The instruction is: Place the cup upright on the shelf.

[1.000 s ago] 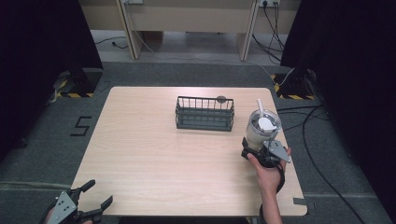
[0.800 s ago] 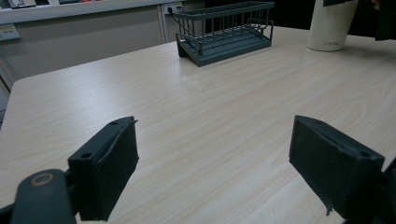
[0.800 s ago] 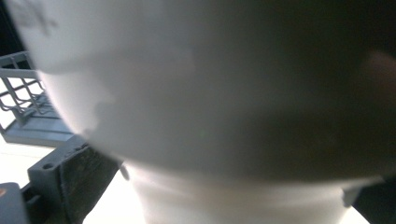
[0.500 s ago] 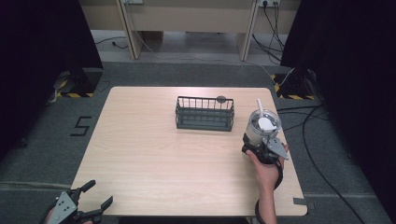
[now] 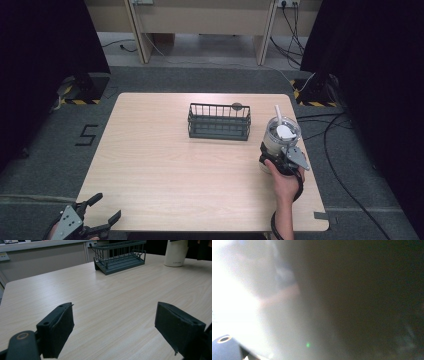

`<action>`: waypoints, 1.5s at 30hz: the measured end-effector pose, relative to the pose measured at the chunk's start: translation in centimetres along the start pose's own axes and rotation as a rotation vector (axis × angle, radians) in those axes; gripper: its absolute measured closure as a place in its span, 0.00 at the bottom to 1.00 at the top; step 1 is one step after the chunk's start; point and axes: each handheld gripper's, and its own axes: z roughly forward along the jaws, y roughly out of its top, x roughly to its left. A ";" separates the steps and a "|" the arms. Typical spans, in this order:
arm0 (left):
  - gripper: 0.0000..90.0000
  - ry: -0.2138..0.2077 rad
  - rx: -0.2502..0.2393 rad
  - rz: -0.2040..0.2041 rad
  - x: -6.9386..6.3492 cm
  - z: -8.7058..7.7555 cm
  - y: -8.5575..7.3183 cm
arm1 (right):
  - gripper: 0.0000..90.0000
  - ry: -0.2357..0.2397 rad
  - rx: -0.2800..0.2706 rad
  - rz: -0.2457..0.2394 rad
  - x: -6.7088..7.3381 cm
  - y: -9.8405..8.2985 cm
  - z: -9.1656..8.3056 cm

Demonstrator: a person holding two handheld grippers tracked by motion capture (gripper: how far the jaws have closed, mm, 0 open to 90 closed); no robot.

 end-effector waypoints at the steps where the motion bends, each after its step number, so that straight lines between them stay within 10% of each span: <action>1: 0.17 0.001 0.000 0.000 0.0 0.0 0.0 | 0.11 0.001 0.000 -0.003 0.0 0.0 0.0; 45: 0.17 0.003 -0.014 -0.016 0.1 -0.1 0.0 | 0.11 0.088 -0.072 -0.024 3.2 5.8 1.1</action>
